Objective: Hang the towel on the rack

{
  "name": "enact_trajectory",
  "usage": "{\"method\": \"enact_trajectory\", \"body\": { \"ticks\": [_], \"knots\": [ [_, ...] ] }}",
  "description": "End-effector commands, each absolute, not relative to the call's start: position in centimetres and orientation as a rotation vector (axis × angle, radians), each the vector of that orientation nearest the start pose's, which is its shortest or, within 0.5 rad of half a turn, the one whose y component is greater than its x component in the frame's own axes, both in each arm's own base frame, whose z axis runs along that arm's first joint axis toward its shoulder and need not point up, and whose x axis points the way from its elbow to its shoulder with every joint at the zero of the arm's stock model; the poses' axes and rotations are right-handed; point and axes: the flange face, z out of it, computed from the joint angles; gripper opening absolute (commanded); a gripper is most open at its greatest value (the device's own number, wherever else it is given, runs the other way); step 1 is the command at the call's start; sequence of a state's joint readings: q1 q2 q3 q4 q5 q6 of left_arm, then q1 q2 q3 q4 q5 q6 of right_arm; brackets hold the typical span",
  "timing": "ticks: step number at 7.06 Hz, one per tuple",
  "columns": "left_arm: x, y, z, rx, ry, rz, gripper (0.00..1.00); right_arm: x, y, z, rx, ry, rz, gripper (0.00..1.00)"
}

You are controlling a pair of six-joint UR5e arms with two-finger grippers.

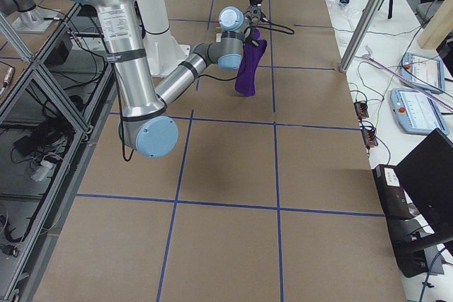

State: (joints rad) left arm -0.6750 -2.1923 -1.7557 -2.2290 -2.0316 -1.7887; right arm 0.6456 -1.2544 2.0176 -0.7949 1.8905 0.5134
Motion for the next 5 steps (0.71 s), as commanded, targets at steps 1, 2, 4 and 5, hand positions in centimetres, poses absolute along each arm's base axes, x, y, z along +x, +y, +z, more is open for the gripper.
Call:
{"method": "enact_trajectory", "body": {
  "ticks": [1, 2, 4, 5],
  "knots": [
    [44.4, -44.5, 13.1, -0.074, 1.489, -0.398, 0.62, -36.6, -37.8, 18.1, 1.035, -1.223, -0.57, 0.0],
    [45.0, -43.9, 13.1, -0.085, 1.488, -0.389, 0.62, -36.8, -37.7, 18.0, 1.036, -1.227, -0.572, 0.0],
    [45.6, -43.3, 13.5, -0.094, 1.479, -0.378, 0.62, -36.8, -37.7, 17.7, 1.043, -1.228, -0.576, 0.0],
    [45.8, -43.2, 14.1, -0.093, 1.471, -0.373, 0.62, -36.8, -37.8, 17.8, 1.044, -1.223, -0.581, 0.0]
  ]
}}
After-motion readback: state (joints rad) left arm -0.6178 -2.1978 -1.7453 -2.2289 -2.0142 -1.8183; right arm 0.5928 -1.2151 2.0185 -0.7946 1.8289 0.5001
